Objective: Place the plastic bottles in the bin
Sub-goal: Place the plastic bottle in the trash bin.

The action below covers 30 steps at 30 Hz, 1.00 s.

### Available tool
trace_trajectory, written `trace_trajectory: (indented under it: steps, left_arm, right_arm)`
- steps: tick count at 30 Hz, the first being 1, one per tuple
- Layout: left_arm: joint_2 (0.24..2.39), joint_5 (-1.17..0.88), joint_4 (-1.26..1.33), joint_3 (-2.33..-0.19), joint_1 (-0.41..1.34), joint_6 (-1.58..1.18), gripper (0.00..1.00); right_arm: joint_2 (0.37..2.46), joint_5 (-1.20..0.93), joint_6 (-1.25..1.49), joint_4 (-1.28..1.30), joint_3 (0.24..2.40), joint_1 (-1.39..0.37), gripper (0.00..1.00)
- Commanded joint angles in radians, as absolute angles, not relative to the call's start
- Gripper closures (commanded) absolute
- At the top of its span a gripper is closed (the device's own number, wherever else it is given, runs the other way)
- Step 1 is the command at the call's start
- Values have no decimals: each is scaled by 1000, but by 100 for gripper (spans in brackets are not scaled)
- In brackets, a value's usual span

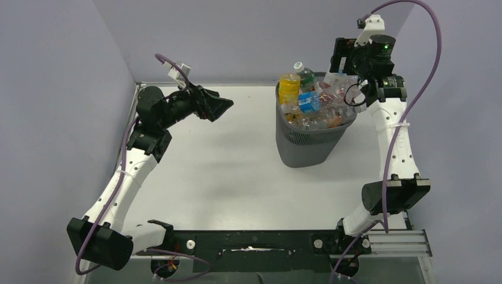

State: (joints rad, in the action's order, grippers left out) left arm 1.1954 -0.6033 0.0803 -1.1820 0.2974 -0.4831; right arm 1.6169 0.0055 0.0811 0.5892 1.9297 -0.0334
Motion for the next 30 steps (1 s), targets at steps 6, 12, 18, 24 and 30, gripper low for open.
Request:
trace_trajectory:
  steps: [6, 12, 18, 24, 30]
  left_arm:
    - [1178, -621, 153, -1188, 290, -493, 17]
    - [1177, -622, 150, -1193, 290, -492, 17]
    - [1181, -623, 144, -1203, 288, -489, 17]
    - [1180, -618, 131, -1206, 283, -476, 17]
    - [1186, -618, 120, -1206, 278, -472, 17]
  right_arm:
    - [1551, -31, 114, 565, 1976, -17, 7]
    - [1557, -56, 144, 540, 1977, 11, 8]
    - [1599, -183, 227, 484, 1986, 89, 7]
    - [1567, -178, 252, 443, 1931, 92, 7]
    - [1477, -21, 298, 444, 1863, 121, 5]
